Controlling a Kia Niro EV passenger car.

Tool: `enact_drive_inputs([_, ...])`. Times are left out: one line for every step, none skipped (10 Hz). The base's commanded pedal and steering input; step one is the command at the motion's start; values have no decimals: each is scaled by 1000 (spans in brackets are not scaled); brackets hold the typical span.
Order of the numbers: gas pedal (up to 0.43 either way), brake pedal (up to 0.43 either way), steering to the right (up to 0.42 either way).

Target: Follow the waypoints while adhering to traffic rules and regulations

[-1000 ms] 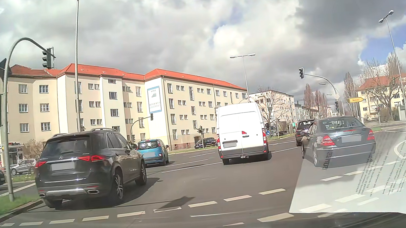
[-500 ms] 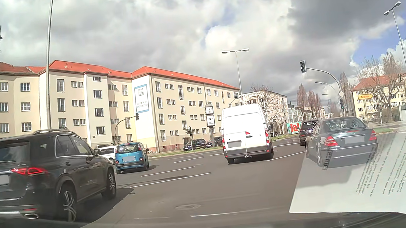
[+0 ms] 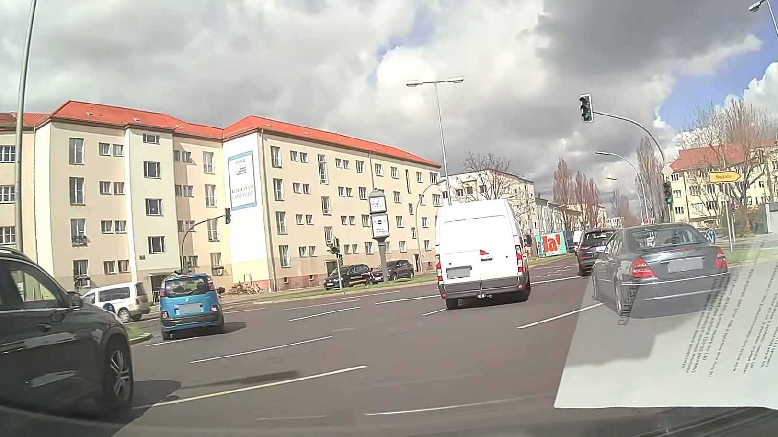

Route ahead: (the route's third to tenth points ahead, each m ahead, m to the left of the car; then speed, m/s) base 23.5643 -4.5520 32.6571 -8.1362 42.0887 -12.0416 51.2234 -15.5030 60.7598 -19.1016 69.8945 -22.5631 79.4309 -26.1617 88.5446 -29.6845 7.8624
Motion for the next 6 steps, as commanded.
enact_drive_inputs([197,37,38])
enact_drive_inputs([189,37,38])
enact_drive_inputs([189,37,38])
enact_drive_inputs([189,37,39])
enact_drive_inputs([189,37,41])
enact_drive_inputs([189,37,44])
